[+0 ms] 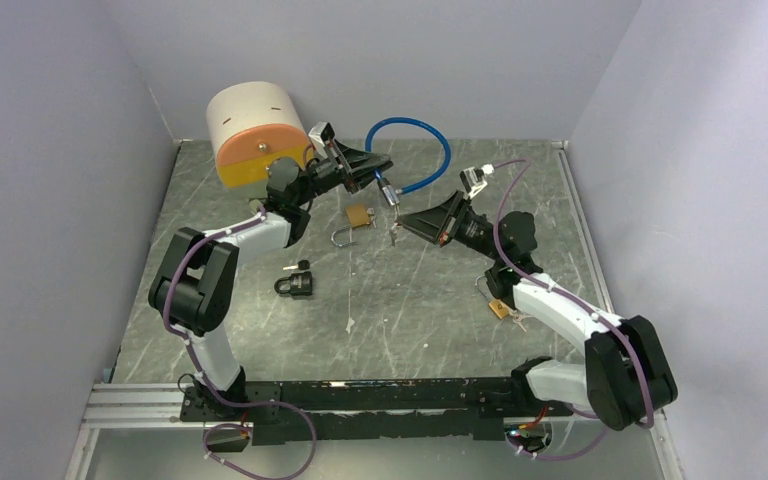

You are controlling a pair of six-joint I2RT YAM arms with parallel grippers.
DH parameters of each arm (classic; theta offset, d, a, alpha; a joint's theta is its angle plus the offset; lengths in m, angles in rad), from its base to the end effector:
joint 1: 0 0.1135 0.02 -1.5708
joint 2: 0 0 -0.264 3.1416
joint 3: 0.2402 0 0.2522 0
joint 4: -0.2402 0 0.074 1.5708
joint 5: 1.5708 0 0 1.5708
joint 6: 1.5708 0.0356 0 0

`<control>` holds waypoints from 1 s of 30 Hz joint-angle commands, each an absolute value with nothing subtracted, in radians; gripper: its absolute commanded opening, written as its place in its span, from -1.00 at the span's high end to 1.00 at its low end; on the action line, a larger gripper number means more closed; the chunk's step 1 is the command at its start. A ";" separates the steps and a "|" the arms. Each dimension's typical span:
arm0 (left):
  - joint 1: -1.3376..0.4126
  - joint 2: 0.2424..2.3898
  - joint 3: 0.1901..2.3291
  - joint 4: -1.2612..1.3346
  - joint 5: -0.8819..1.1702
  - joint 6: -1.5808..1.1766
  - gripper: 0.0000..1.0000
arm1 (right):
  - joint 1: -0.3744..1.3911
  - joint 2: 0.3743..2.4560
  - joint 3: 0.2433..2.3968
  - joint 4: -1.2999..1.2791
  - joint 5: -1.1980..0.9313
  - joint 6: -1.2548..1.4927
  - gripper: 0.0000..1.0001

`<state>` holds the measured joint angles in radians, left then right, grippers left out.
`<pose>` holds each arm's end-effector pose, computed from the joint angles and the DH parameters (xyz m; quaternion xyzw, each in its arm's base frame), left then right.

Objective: Unlock with the key

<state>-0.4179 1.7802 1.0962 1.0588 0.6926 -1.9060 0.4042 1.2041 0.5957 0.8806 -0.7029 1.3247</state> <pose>0.3536 -0.1819 0.3006 -0.1523 0.5796 -0.7893 0.1337 0.2282 0.1227 0.2964 0.0065 0.6304 0.7040 0.3270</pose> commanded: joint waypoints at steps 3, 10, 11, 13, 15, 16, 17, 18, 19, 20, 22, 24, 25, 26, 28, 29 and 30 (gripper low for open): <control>-0.426 1.752 1.152 1.182 0.712 -1.933 0.95 | 0.394 1.248 0.627 1.068 -0.712 1.472 1.00; -0.426 1.746 1.161 1.204 0.723 -1.919 0.95 | 0.389 1.286 0.657 1.037 -0.701 1.578 1.00; -0.426 1.748 1.167 1.211 0.726 -1.920 0.95 | 0.388 1.290 0.664 1.031 -0.704 1.591 1.00; -0.426 1.750 1.179 1.221 0.737 -1.918 0.95 | 0.385 1.296 0.675 1.013 -0.708 1.607 1.00; -0.426 1.746 1.191 1.219 0.750 -1.906 0.95 | 0.382 1.301 0.686 0.998 -0.712 1.624 1.00; -0.426 1.744 1.194 1.217 0.755 -1.901 0.95 | 0.381 1.303 0.695 0.981 -0.720 1.627 1.00; -0.427 1.743 1.196 1.217 0.761 -1.897 0.95 | 0.378 1.304 0.705 0.960 -0.725 1.626 1.00; -0.428 1.740 1.197 1.219 0.764 -1.895 0.95 | 0.376 1.305 0.717 0.936 -0.730 1.617 1.00; -0.428 1.739 1.196 1.220 0.767 -1.895 0.95 | 0.373 1.306 0.731 0.907 -0.734 1.603 1.00; -0.429 1.737 1.194 1.222 0.771 -1.893 0.95 | 0.371 1.306 0.746 0.882 -0.735 1.590 1.00; -0.431 1.732 1.187 1.220 0.775 -1.893 0.95 | 0.368 1.314 0.780 0.826 -0.746 1.562 1.00; -0.437 1.727 1.180 1.220 0.777 -1.890 0.95 | 0.365 1.327 0.811 0.792 -0.750 1.544 1.00; -0.441 1.724 1.175 1.217 0.778 -1.887 0.95 | 0.366 1.337 0.826 0.786 -0.751 1.542 1.00; -0.446 1.722 1.172 1.214 0.778 -1.884 0.95 | 0.364 1.348 0.840 0.780 -0.753 1.542 1.00; -0.455 1.717 1.163 1.213 0.776 -1.879 0.95 | 0.364 1.369 0.861 0.790 -0.746 1.550 1.00; -0.459 1.715 1.159 1.215 0.774 -1.877 0.95 | 0.364 1.379 0.867 0.799 -0.740 1.557 1.00; -0.464 1.713 1.156 1.217 0.773 -1.874 0.95 | 0.364 1.387 0.872 0.809 -0.734 1.566 1.00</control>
